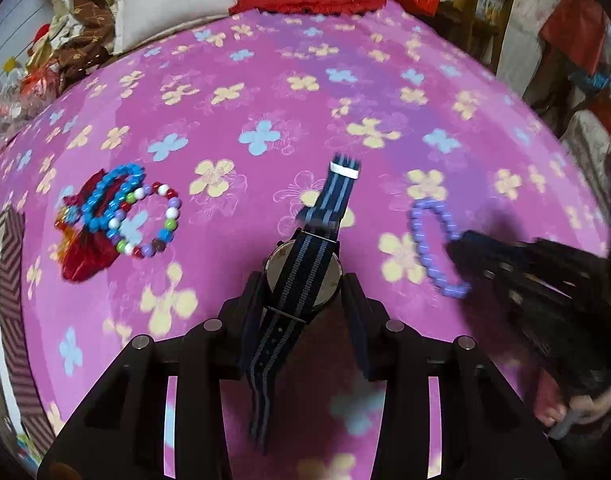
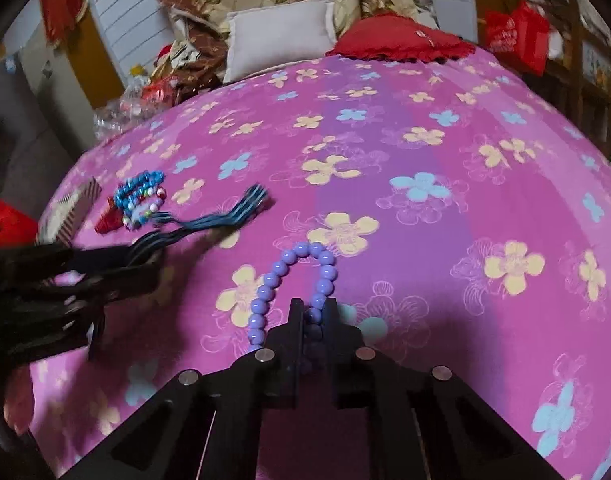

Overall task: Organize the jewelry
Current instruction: 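Carry the watch to the tray with the left tool while right carries the bracelet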

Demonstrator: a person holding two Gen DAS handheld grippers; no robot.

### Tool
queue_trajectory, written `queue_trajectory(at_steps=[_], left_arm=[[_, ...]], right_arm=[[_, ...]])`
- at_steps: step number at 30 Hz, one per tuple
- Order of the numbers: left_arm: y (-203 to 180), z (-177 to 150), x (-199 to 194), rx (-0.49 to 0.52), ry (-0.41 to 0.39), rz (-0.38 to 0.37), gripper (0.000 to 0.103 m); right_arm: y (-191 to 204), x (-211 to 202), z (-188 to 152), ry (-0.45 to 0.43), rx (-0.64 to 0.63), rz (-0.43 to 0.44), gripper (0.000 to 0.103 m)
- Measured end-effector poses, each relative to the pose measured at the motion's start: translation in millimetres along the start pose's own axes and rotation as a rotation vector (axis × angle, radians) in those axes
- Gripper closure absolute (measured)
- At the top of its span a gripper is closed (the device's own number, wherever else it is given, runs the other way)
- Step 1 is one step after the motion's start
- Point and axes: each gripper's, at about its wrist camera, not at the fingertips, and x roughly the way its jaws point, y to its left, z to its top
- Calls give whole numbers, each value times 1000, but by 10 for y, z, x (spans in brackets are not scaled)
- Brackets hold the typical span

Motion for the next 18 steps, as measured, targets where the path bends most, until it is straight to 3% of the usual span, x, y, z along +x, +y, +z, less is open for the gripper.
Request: queue_trajectory(at_steps=[10,14,18], left_arm=[[325,-398,-967,-121,-153,-40,65],[578,-613,-1372,-166,-209,3,65],[876,-803,-1667,-227,-257,34,65]], right_arm=[[138,-405,49,-119,48,71,95],[180,-442,-21,-126,56,30,95],[110,-364,-77,-86,71,-61,84]])
